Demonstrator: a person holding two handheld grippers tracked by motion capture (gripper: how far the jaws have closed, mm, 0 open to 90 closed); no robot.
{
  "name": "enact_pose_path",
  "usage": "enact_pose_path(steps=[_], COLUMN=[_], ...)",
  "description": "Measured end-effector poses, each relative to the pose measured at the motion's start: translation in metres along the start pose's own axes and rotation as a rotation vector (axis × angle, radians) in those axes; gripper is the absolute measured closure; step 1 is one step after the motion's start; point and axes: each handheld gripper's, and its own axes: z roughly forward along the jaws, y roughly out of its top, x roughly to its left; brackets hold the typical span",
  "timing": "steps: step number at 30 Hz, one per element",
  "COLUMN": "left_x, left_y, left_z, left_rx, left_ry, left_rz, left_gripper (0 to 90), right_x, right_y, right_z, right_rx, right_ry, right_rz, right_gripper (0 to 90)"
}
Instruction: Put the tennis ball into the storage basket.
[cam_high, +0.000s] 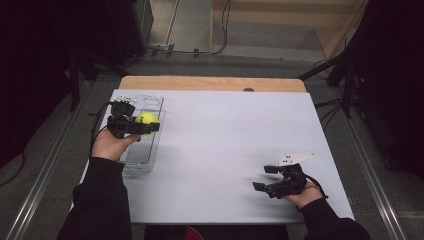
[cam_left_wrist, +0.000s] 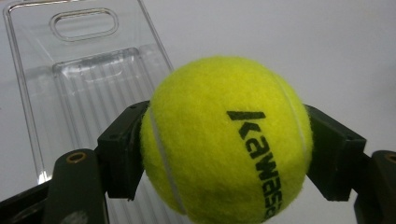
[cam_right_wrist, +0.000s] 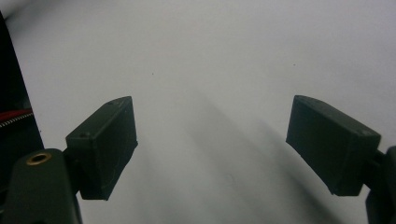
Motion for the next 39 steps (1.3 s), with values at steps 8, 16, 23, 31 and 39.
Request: enact_pose_path(steps=[8, 16, 23, 31, 39], left_x=[0.011, 0.016, 0.02, 0.025, 0.027], left_y=[-0.003, -0.005, -0.007, -0.01, -0.013], left_z=[-0.001, -0.001, 0.003, 0.008, 0.018], left_rx=[-0.006, -0.003, 0.006, 0.019, 0.038], left_ry=[0.011, 0.024, 0.037, 0.047, 0.055], left_rz=[-0.041, -0.055, -0.069, -0.083, -0.096], left_gripper=[25.9, 25.9, 25.8, 25.8, 25.6], right_x=[0.0, 0.0, 0.0, 0.0, 0.0], right_y=[0.001, 0.0, 0.0, 0.0, 0.0], right_z=[0.001, 0.001, 0.0, 0.0, 0.0], right_rx=[0.001, 0.0, -0.001, 0.0, -0.001], right_ry=[0.003, 0.003, 0.003, 0.002, 0.002], right_rz=[-0.002, -0.005, -0.004, -0.004, -0.003], right_gripper=[14.3, 14.3, 14.3, 14.3, 14.4])
